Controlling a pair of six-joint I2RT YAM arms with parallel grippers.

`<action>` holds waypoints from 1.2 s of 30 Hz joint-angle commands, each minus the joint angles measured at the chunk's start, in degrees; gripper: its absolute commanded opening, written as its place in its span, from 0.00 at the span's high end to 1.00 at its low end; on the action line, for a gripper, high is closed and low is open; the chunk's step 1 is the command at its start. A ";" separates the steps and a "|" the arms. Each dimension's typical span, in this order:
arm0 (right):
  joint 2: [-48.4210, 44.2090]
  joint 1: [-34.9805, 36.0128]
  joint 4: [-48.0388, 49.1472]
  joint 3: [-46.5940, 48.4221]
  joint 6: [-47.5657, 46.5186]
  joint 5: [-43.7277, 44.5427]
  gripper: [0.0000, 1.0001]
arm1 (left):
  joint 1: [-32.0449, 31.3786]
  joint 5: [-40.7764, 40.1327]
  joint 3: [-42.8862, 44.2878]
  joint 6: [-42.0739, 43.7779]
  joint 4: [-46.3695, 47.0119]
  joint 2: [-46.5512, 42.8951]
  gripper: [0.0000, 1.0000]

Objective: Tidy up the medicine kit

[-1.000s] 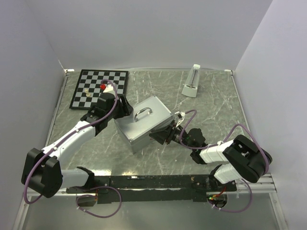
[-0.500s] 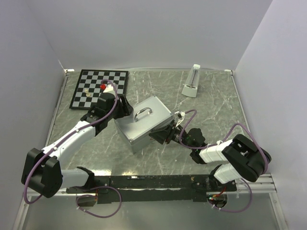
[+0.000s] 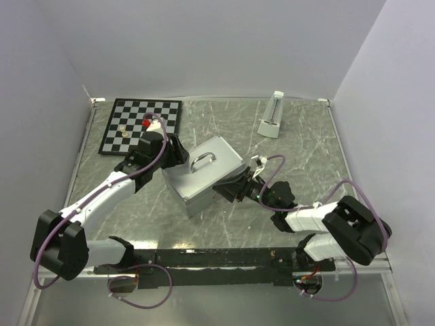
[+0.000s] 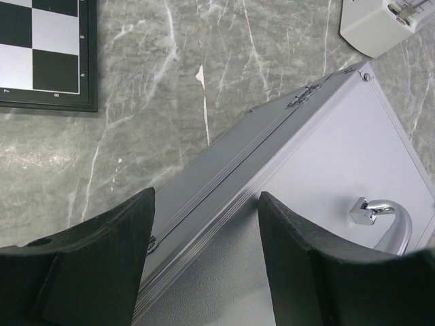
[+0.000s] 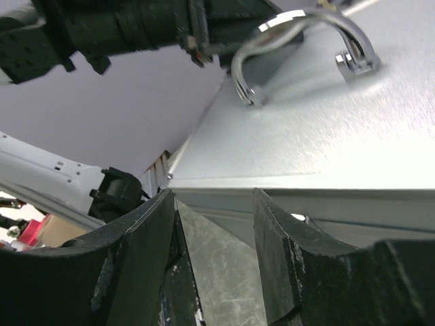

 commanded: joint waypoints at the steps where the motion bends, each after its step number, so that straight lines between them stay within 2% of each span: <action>1: -5.22 -0.43 1.40 1.98 -2.52 0.25 0.43 | -1.01 1.87 -0.85 -0.22 -3.96 1.31 0.34; 8: -10.50 -0.26 -8.35 -0.92 -6.39 0.77 0.43 | -1.01 1.87 -0.06 -0.48 -3.61 1.40 0.34; 14: -11.56 0.27 -15.48 -2.16 -8.15 1.04 0.43 | -1.01 1.87 0.64 -0.30 -3.70 0.96 0.33; 20: -8.84 0.45 -14.17 -1.98 -7.54 -0.19 0.43 | -1.00 1.87 1.26 -0.39 -3.79 1.57 0.33; 26: -4.71 0.45 -14.34 0.47 -7.01 -1.42 0.33 | -1.01 1.87 1.00 -0.57 -3.79 1.40 0.33; 36: -1.19 0.45 -12.23 2.32 -6.13 -1.95 0.30 | -1.01 1.87 0.82 -0.48 -3.96 1.22 0.33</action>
